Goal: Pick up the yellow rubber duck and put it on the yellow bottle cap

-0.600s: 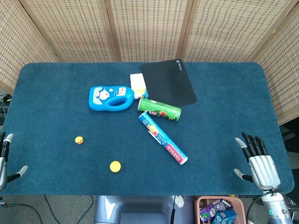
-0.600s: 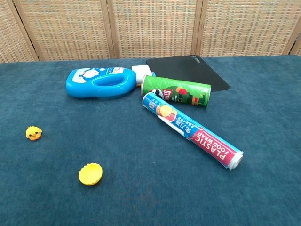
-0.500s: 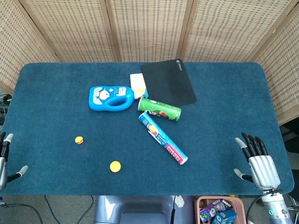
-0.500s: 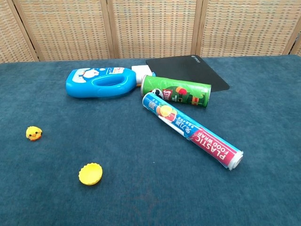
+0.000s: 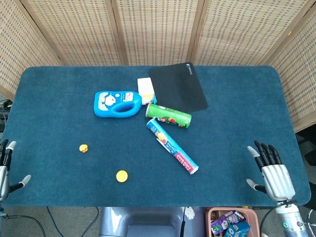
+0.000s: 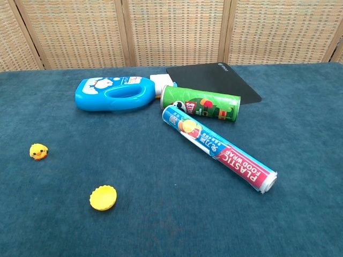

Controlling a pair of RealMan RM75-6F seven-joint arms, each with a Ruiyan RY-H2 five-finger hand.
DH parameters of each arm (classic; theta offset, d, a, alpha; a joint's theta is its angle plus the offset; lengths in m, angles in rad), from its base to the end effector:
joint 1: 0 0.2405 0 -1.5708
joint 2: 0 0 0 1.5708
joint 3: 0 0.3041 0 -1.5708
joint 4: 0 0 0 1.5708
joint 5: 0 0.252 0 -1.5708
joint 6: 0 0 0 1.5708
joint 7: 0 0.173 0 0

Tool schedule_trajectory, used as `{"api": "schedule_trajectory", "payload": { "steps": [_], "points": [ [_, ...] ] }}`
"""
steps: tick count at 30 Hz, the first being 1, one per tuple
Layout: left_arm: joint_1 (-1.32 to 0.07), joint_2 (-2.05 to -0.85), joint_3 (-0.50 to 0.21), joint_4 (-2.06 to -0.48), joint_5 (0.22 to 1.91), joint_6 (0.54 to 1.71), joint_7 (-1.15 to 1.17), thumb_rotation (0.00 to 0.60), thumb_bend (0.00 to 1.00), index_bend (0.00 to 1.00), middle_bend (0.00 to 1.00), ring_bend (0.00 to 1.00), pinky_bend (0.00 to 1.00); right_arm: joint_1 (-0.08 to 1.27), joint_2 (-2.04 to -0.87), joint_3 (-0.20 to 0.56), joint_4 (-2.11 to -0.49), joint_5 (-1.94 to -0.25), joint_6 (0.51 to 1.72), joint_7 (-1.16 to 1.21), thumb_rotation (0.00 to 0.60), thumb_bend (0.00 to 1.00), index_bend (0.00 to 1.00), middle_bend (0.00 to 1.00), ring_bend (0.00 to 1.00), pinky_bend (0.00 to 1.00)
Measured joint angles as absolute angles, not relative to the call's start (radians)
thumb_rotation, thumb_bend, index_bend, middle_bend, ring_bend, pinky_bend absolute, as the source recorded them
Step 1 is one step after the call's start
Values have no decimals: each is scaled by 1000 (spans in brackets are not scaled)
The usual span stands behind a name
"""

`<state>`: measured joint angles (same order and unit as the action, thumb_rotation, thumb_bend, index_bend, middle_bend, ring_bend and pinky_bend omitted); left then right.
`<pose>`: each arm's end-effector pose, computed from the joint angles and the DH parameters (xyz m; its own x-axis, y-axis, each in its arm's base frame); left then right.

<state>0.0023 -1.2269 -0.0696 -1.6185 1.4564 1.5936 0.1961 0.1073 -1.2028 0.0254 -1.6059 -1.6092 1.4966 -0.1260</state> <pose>-0.3738 0.1878 0.1234 0.4731 -0.0676 0.8784 0.8772 0.1284 -0.4626 -0.3412 -0.2168 0.1016 0.4472 0.0045 0.8944 -0.8852 -0.1407 0.4434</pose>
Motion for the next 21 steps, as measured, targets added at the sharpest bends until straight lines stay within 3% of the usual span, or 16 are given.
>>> {"api": "schedule_trajectory", "payload": {
  "steps": [12,21],
  "points": [
    [-48,-1231,-98,-1623,1443,1537,204,600,156,197,0,0,0,108,-1201,25,-1605,-1606,1493,-121,600,98,0,0,0,0],
    [-163,-1223,-152,-1618,1355,1351,248,600,194,294,0,0,0,108,-1200,26,-1607,-1600,1487,-117,600,98,0,0,0,0]
  ]
}}
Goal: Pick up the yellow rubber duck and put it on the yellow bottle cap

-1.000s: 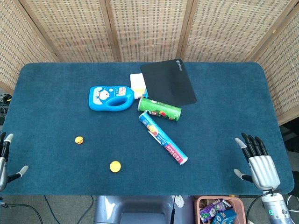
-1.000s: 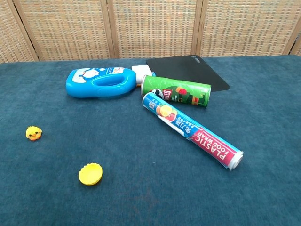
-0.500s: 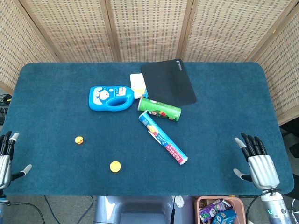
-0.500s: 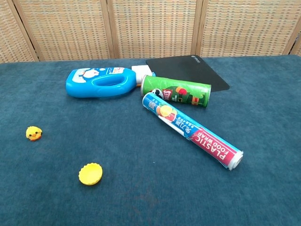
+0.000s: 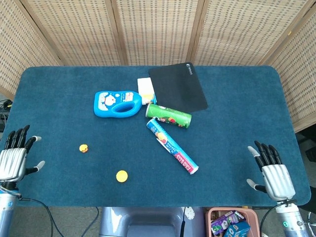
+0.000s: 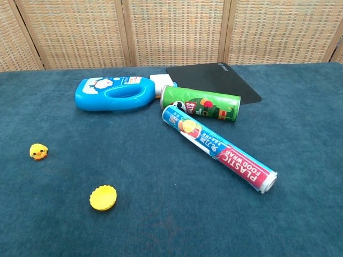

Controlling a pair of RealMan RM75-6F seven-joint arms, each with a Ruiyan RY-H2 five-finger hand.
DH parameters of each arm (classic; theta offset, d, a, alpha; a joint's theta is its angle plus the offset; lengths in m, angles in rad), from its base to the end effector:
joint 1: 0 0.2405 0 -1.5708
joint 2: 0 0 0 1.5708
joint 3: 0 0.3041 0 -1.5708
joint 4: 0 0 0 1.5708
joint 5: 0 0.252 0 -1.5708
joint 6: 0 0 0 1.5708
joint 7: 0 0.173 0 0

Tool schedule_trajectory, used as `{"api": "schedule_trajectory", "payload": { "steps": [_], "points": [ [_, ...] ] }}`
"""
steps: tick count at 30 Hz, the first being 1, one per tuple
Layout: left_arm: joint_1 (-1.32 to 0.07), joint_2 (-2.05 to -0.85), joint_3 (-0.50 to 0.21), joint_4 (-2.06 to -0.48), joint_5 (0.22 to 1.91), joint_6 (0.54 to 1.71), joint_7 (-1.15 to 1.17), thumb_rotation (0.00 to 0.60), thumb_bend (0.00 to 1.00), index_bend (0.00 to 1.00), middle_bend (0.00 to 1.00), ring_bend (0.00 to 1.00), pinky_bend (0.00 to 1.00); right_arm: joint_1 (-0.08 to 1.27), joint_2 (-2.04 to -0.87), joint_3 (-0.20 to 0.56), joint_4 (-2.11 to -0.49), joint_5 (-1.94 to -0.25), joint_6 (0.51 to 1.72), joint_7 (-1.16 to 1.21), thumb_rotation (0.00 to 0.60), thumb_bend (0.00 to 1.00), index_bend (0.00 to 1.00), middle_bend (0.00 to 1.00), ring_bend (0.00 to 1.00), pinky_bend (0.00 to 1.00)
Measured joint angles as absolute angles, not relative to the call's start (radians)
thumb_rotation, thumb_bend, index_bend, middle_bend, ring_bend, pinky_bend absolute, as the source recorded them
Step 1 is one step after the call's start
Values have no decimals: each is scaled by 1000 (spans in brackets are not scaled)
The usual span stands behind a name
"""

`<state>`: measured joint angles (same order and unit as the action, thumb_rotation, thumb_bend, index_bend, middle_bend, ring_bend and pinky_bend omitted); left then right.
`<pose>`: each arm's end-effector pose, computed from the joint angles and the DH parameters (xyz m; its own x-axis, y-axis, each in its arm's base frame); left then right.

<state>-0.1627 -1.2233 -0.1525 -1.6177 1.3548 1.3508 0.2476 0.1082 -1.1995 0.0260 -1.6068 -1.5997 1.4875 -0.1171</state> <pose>-0.3578 0.2687 0.1047 0.4869 0.0328 0.8729 0.8719 0.0425 -0.4879 -0.3432 -0.2175 0.1019 0.4420 -0.0057 0.8970 -0.8894 -0.1331 0.4374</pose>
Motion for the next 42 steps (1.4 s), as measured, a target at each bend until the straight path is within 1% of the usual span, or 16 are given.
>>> {"api": "schedule_trajectory", "payload": {
  "steps": [7,10,16,26,33,42],
  "points": [
    [-274,-1258,-196,-1560,1205,1177,334,600,224,313,0,0,0,111,-1197,30,-1603,-1591,1481,-104,600,99,0,0,0,0],
    [-319,-1283,-209,-1531,1149,1121,379,600,232,314,0,0,0,112,-1197,31,-1601,-1589,1478,-100,600,98,0,0,0,0],
    [-387,-1327,-216,-1504,1065,1046,456,600,236,307,0,0,0,115,-1197,31,-1599,-1583,1470,-96,600,99,0,0,0,0],
    [-451,-1381,-203,-1493,976,1011,554,600,235,318,0,0,0,115,-1195,33,-1597,-1580,1470,-83,600,98,0,0,0,0],
    [-475,-1398,-188,-1499,937,1004,581,600,234,323,0,0,0,116,-1194,31,-1597,-1583,1470,-80,600,98,0,0,0,0],
    [-517,-1459,-170,-1474,891,988,613,600,235,352,0,0,0,114,-1191,34,-1596,-1577,1473,-68,600,98,0,0,0,0]
  ]
}}
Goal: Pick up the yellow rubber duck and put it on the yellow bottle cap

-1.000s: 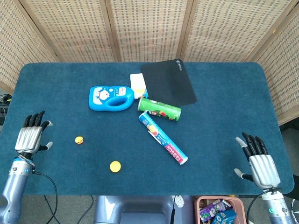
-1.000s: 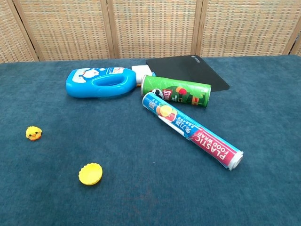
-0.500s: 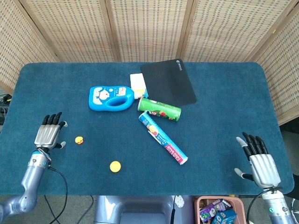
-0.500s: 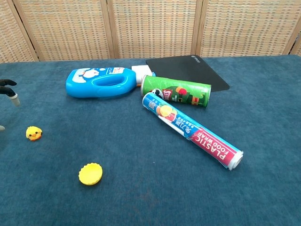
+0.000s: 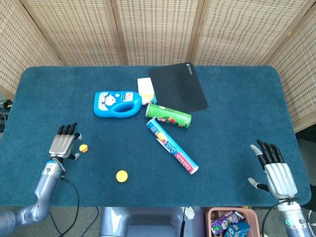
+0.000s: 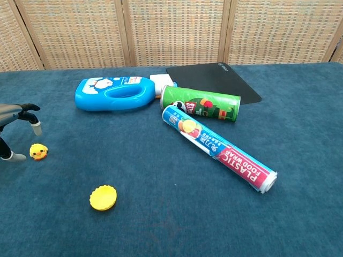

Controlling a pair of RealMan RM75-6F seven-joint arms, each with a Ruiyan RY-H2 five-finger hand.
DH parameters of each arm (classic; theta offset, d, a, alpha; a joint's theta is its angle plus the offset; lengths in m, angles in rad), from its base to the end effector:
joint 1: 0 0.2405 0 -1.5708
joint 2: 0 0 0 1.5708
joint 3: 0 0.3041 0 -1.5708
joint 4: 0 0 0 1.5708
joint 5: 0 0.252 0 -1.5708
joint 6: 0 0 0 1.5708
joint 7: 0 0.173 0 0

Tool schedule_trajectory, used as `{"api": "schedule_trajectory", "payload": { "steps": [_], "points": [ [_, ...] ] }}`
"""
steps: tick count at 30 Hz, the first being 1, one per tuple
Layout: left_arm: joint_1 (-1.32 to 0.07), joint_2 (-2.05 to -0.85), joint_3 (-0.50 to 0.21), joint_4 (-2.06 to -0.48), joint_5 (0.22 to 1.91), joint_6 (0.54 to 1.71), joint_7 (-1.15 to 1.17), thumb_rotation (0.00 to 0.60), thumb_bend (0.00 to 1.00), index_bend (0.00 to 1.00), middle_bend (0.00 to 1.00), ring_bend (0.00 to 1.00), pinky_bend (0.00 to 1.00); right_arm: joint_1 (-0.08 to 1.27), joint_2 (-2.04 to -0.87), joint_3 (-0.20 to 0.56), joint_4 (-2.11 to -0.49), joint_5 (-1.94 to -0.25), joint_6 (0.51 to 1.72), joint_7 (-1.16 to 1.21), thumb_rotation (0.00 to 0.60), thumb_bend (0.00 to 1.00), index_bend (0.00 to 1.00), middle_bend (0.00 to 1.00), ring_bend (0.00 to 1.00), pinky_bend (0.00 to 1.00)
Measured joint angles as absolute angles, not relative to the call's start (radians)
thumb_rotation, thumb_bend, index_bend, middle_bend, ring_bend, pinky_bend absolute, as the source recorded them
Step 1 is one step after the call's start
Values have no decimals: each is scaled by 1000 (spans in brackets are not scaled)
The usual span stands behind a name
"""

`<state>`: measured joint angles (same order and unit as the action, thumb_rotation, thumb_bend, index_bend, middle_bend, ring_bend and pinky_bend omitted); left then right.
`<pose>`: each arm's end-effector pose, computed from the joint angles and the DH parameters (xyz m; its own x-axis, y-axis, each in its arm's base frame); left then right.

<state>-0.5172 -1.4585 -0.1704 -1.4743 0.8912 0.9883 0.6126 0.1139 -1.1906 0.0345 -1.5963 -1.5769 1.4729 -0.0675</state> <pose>-0.3171 0.3735 -0.0224 0.5647 0.3559 0.7446 0.8064 -0.0457 -0.5896 -0.3495 -0.2225 0.1065 0.4142 -0.0158 0.9101 -0.9049 -0.1148 0.4098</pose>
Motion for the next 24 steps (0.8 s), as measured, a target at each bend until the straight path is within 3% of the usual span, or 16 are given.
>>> {"api": "schedule_trajectory", "payload": {
  "steps": [16,24],
  "points": [
    [-556,-1504,-154,-1426,844,1000,635,600,236,388,0,0,0,115,-1188,33,-1593,-1580,1472,-59,600,99,0,0,0,0],
    [-570,-1527,-141,-1406,839,1003,639,600,249,488,0,0,0,115,-1188,33,-1592,-1578,1471,-58,600,99,0,0,0,0]
  ]
}}
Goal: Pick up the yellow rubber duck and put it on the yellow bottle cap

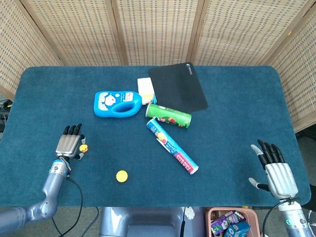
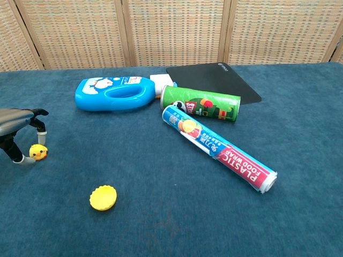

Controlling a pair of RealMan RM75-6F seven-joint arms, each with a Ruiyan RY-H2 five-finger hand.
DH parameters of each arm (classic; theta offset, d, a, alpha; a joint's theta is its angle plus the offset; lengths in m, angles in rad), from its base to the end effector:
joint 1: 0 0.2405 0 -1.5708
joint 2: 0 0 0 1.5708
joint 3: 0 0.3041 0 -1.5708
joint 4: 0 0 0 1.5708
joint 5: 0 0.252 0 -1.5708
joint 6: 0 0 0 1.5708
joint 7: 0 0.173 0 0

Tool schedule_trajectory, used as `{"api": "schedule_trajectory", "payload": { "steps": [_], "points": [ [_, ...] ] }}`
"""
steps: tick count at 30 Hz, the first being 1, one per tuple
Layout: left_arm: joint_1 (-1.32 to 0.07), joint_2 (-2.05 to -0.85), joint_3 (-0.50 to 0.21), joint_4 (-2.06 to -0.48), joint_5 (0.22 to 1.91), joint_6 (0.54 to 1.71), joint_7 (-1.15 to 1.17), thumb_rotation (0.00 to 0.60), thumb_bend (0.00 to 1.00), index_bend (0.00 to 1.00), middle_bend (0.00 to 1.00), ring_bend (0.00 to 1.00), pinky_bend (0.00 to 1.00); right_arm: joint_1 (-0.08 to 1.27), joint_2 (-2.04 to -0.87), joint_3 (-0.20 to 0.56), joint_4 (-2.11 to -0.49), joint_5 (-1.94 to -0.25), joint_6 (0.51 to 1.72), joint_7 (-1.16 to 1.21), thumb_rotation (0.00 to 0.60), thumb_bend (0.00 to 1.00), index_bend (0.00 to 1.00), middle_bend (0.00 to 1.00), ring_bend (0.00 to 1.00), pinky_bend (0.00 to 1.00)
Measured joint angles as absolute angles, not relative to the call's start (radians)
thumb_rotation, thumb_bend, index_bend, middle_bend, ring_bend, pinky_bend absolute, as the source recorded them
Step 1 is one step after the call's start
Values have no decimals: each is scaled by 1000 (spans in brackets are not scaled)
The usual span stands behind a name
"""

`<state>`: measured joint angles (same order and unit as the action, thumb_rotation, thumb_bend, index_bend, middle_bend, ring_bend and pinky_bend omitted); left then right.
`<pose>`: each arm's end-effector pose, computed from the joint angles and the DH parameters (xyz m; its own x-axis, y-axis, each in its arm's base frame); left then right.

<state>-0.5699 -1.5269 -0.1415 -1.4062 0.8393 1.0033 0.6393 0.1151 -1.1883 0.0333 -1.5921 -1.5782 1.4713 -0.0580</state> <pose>-0.3128 0.3824 -0.0450 0.5853 0.3635 0.7248 0.7892 -0.0507 -0.6120 -0.3506 -0.2227 0.1072 0.4118 -0.0184 0.9111 -0.9059 -0.1167 0.4071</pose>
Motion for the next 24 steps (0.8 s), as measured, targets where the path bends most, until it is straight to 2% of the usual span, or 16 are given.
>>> {"api": "schedule_trajectory", "payload": {
  "steps": [12,24],
  "points": [
    [-573,-1521,-136,-1420,856,1024,620,600,251,517,0,0,0,114,-1187,33,-1593,-1578,1472,-56,600,98,0,0,0,0],
    [-593,-1460,-142,-1640,953,1075,622,600,251,522,0,0,0,114,-1185,33,-1596,-1576,1472,-53,600,98,0,0,0,0]
  ]
}}
